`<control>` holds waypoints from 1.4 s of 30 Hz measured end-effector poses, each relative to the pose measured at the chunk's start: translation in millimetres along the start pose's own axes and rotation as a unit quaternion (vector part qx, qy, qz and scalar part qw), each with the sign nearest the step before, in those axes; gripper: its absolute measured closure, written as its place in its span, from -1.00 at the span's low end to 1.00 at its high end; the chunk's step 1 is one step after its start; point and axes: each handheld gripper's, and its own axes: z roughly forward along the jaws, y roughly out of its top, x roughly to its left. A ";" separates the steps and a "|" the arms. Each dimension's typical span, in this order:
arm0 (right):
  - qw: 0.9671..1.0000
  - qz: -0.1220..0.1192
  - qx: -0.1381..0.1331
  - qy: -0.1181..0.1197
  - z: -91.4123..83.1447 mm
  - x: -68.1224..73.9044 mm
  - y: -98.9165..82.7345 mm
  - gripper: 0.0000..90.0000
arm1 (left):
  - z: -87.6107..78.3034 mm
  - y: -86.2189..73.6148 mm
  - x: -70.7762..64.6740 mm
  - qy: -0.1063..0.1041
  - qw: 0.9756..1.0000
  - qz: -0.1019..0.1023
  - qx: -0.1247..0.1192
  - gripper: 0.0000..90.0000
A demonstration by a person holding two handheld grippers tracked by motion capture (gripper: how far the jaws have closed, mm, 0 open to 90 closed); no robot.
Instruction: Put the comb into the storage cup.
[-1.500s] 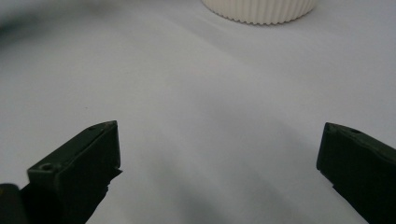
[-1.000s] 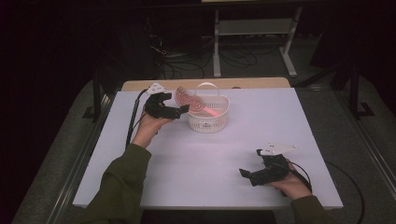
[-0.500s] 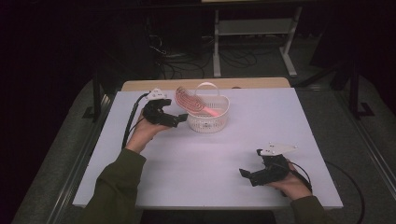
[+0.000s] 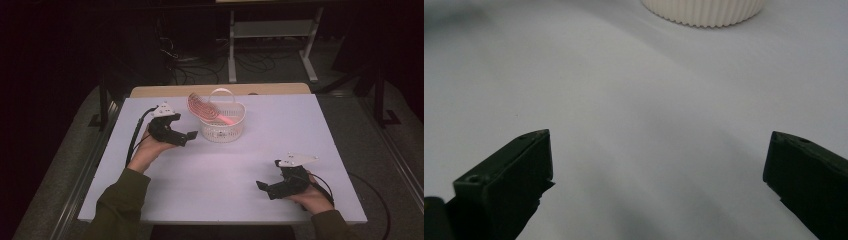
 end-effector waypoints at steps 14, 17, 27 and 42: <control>1.000 0.000 -0.002 0.000 -0.5 -0.2 0.0 -1.00 | -15.5 -17.9 -5.8 -0.018 1.000 -0.001 0.009 -1.00; 1.000 0.001 -0.002 0.000 -0.7 0.0 -0.2 -1.00 | -19.5 -23.7 -7.6 -0.017 1.000 0.001 0.012 -1.00; 1.000 -0.001 0.001 -0.002 0.5 -0.2 -0.5 -1.00 | -33.6 -42.3 -12.2 -0.026 1.000 -0.002 0.014 -1.00; 1.000 -0.002 0.002 -0.003 0.7 -0.4 -0.9 -1.00 | -48.1 -66.8 -22.9 -0.035 0.999 0.012 0.029 -1.00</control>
